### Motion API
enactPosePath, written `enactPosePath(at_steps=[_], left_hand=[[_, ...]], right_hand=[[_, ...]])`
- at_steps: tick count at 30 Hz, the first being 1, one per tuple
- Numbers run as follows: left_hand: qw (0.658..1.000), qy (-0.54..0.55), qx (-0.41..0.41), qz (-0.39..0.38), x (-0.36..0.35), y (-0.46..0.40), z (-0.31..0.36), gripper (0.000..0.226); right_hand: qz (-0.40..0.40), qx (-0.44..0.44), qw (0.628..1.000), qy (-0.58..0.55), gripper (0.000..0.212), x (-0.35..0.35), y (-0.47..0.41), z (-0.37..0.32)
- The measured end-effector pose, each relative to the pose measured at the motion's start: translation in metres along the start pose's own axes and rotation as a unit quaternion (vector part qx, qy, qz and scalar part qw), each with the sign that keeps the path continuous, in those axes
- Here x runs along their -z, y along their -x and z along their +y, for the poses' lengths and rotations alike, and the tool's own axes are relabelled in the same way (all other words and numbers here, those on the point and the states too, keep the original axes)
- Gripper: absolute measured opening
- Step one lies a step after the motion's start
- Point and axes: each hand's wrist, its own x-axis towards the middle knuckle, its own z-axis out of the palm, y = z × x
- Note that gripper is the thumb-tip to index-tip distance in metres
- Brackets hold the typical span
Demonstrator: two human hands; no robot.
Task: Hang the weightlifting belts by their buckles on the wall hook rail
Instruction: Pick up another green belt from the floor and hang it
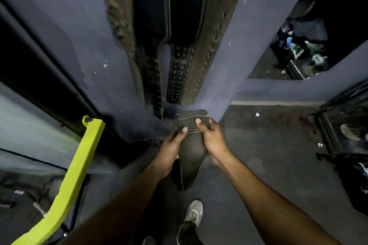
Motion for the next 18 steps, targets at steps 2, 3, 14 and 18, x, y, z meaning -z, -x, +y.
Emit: enactPosePath(at_steps=[2, 3, 14, 18], left_hand=[[0.999, -0.015, -0.024, 0.021, -0.004, 0.021, 0.042, 0.039], [0.999, -0.015, -0.035, 0.027, -0.006, 0.03, 0.064, 0.04], [0.956, -0.022, -0.29, -0.029, -0.037, 0.129, 0.255, 0.01], [0.92, -0.067, -0.382, -0.05, -0.05, 0.156, 0.287, 0.012]], right_hand=[[-0.002, 0.06, 0.998, -0.007, 0.022, -0.004, 0.026, -0.03], [-0.006, 0.089, 0.996, -0.01, 0.023, -0.005, 0.039, -0.045], [-0.062, 0.301, 0.95, 0.059, 0.034, -0.025, 0.138, -0.218], [-0.028, 0.35, 0.936, 0.027, 0.028, -0.035, 0.149, -0.264]])
